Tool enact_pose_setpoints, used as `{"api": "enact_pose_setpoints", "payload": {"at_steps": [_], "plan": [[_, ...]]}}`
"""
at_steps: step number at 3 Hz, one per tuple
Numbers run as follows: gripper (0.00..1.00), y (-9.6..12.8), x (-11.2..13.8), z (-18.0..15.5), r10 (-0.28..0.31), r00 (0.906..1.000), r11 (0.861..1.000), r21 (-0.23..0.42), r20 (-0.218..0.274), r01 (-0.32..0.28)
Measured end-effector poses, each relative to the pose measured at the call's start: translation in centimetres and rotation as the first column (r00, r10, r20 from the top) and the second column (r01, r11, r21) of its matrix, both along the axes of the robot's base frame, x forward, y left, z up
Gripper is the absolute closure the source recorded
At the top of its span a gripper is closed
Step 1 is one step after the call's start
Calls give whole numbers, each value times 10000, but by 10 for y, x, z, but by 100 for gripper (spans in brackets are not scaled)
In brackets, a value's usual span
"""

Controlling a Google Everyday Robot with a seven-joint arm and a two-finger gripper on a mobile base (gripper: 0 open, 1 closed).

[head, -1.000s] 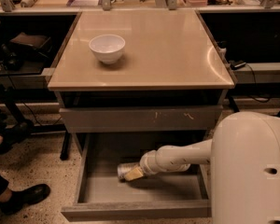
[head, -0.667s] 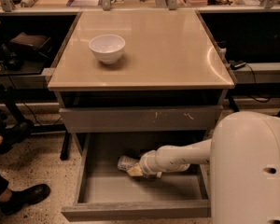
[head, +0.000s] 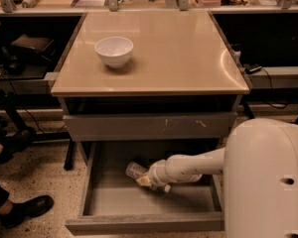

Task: Pick blue plastic bottle from middle drawer and place on counter

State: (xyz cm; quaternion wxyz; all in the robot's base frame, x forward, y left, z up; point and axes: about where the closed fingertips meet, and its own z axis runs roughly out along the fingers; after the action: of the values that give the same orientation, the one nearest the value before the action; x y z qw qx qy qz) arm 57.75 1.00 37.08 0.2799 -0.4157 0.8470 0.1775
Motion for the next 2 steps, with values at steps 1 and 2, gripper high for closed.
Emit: {"api": "enact_pose_setpoints", "payload": {"at_steps": [1,2], "plan": [[100,-35,-4,41,-771,9962,9970,58,411,769],[100,-102,-28,103,-2121,9728,9768,-90,935,2139]]}}
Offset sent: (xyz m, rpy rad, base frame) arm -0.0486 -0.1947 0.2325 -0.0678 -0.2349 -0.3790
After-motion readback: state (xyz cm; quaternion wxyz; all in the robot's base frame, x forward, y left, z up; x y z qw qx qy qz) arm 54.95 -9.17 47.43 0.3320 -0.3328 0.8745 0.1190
